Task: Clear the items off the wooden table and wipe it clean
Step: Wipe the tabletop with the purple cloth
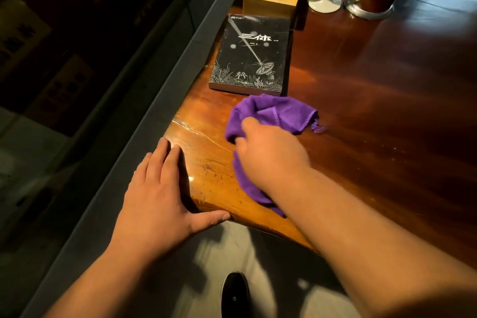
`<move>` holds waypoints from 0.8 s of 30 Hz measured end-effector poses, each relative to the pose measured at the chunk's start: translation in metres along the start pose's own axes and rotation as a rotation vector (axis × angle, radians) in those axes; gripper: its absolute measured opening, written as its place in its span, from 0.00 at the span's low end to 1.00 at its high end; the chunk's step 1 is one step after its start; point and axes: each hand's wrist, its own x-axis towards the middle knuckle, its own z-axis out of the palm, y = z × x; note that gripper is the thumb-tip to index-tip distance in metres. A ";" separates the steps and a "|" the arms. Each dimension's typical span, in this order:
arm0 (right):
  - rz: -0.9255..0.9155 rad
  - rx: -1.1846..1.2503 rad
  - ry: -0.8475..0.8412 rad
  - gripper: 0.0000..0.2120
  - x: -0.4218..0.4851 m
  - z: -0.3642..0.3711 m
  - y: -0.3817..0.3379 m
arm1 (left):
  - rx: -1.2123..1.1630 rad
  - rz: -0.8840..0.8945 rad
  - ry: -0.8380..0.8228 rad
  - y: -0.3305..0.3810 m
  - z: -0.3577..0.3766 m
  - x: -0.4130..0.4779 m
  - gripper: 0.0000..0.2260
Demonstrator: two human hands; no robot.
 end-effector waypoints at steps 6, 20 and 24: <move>-0.271 -0.044 -0.051 0.06 -0.053 0.012 -0.039 | 0.004 0.006 -0.017 0.000 -0.003 0.003 0.68; 0.215 -0.134 0.055 0.08 -0.051 -0.037 0.083 | 0.055 -0.078 0.030 0.021 0.002 0.008 0.66; 0.102 -0.057 0.000 0.10 -0.028 -0.014 0.028 | 0.076 -0.065 0.023 0.023 0.003 0.012 0.67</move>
